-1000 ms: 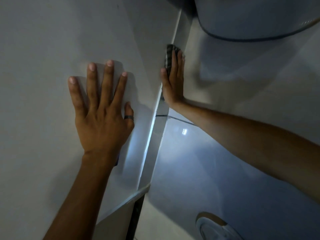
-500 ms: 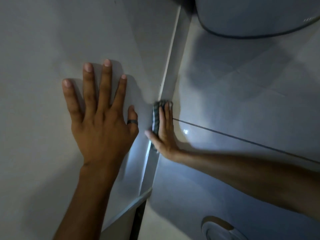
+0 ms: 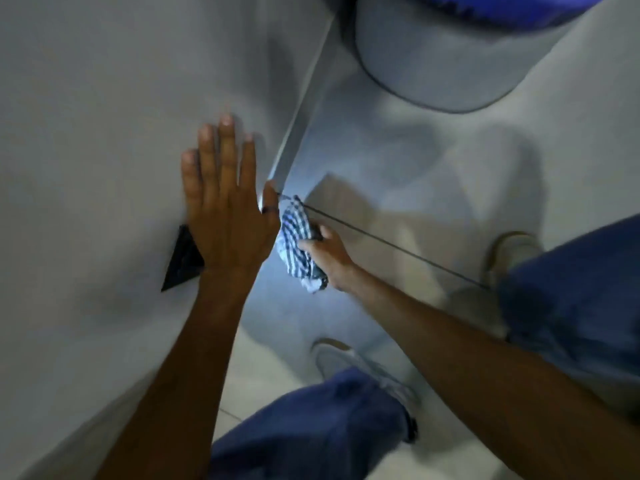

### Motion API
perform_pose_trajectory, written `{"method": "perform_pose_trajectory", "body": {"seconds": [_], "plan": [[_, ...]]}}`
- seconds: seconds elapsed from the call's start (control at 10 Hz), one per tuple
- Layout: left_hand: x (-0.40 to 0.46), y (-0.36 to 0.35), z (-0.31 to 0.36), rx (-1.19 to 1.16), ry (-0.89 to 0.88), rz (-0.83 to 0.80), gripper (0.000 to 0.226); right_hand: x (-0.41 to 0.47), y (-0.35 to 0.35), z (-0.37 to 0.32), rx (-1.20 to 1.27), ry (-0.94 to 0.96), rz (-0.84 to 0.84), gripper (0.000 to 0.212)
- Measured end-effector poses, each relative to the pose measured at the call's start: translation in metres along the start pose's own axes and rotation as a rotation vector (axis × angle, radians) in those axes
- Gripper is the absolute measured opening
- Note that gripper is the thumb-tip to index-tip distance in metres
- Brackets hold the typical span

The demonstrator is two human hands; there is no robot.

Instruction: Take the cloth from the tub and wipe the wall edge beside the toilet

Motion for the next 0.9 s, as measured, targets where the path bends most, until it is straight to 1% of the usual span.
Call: {"method": "perform_pose_trajectory", "body": {"seconds": [0.1, 0.2, 0.3, 0.4, 0.5, 0.6, 0.7, 0.8, 0.9], "plan": [[-0.018, 0.039, 0.011, -0.244, 0.054, -0.213, 0.065, -0.06, 0.068, -0.072, -0.23, 0.054, 0.098, 0.035], [-0.027, 0.105, 0.009, -0.313, 0.081, -0.27, 0.067, -0.123, 0.114, -0.171, -0.417, 0.23, 0.128, 0.017], [-0.019, 0.167, 0.003, -0.35, 0.159, -0.219, 0.066, -0.169, 0.148, -0.263, -0.484, 0.373, 0.184, 0.021], [-0.001, 0.193, 0.009, -0.37, 0.252, -0.179, 0.065, -0.17, 0.187, -0.341, -0.678, 0.54, 0.325, 0.031], [0.018, 0.194, 0.025, -0.392, 0.35, -0.189, 0.066, -0.126, 0.211, -0.392, -1.002, 0.563, 0.351, 0.031], [0.027, 0.19, 0.046, -0.443, 0.445, -0.203, 0.068, -0.076, 0.222, -0.403, -1.344, 0.396, 0.231, 0.034], [0.024, 0.2, 0.06, -0.462, 0.449, -0.216, 0.07, -0.066, 0.22, -0.399, -1.529, 0.291, 0.151, 0.039], [0.007, 0.235, 0.056, -0.49, 0.489, -0.243, 0.072, -0.101, 0.202, -0.406, -1.535, 0.44, 0.213, 0.053], [-0.01, 0.302, 0.038, -0.454, 0.563, -0.178, 0.073, -0.178, 0.167, -0.412, -1.474, 0.782, 0.136, 0.056]]}}
Point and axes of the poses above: each hand's wrist, its own x-axis towards the middle knuckle, its own y-axis out of the back of the hand, z = x × y, the point moved 5 cm from there along x, towards the middle knuckle, and after that the axes turned 2 degrees about -x, right-handed, at the moved point
